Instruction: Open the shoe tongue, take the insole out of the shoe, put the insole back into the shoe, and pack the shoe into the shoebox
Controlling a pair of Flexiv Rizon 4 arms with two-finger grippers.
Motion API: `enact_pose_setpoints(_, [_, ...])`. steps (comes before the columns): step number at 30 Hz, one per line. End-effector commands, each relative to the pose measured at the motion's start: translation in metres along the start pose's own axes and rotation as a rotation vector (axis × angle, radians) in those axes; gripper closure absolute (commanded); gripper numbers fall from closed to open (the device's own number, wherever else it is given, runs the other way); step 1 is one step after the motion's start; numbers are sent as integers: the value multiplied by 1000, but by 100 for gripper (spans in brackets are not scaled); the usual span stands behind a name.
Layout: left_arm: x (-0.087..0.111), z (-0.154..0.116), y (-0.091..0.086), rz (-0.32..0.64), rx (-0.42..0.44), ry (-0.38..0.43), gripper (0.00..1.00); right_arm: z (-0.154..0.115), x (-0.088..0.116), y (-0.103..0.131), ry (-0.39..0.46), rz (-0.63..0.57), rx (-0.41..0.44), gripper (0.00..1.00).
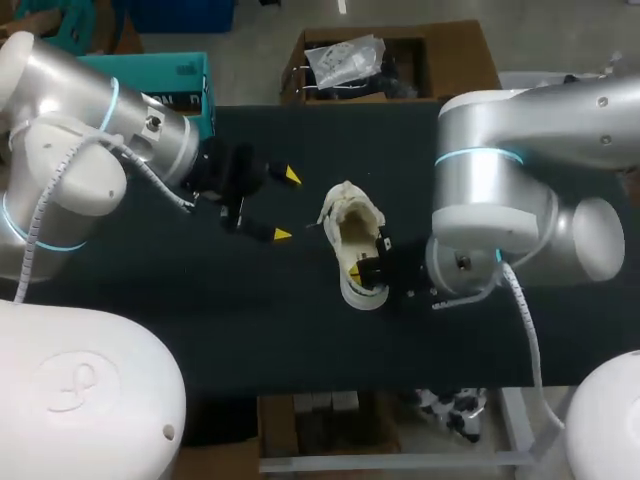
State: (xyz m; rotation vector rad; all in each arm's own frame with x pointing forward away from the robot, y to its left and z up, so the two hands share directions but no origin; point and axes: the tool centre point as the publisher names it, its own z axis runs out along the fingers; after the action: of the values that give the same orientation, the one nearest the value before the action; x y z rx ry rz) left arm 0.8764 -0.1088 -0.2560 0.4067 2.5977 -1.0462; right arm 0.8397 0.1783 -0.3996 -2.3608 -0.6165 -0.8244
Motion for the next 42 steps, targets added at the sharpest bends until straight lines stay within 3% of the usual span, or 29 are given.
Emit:
enact_pose_setpoints(1, [1, 0, 1, 0, 2, -1, 0, 6, -4, 8, -38, 20, 44, 100])
enact_pose_setpoints(9, [1, 0, 1, 0, 2, -1, 0, -41, 19, -6, 38, -45, 72, 100])
enact_pose_setpoints(12, [1, 0, 1, 0, 2, -1, 0, -61, 29, -6, 72, -74, 123, 100])
enact_pose_setpoints(14, [3, 7, -2, -23, -10, 16, 0, -74, 33, -3, 95, -88, 174, 70])
enact_pose_setpoints(16, [5, 14, -2, -97, -52, 39, 0, -86, 35, 3, 108, -104, 219, 54])
enact_pose_setpoints(17, [5, 17, -2, -124, -60, 49, 0, -92, 35, 4, 107, -104, 206, 11])
enact_pose_setpoints(18, [7, 20, -1, -164, -73, 65, 0, -97, 36, 6, 108, -109, 210, 0])
enact_pose_setpoints(24, [18, 25, 9, -407, -203, 63, 0, -135, 36, 17, 117, -115, 261, 0])
enact_pose_setpoints(25, [19, 23, 10, -422, -265, 30, 0, -143, 36, 19, 107, -110, 282, 0])
enact_pose_setpoints(26, [20, 21, 12, -428, -385, -37, 0, -150, 36, 20, 77, -104, 319, 0])
enact_pose_setpoints(28, [20, 21, 12, -428, -385, -37, 0, -166, 36, 26, 28, -69, 361, 0])
enact_pose_setpoints(37, [20, 21, 12, -428, -385, -37, 0, -166, 36, 26, 28, -69, 361, 0])
enact_pose_setpoints(42, [18, 40, 5, -705, -431, -3, 0, -172, 39, 35, -42, -151, 345, 0])
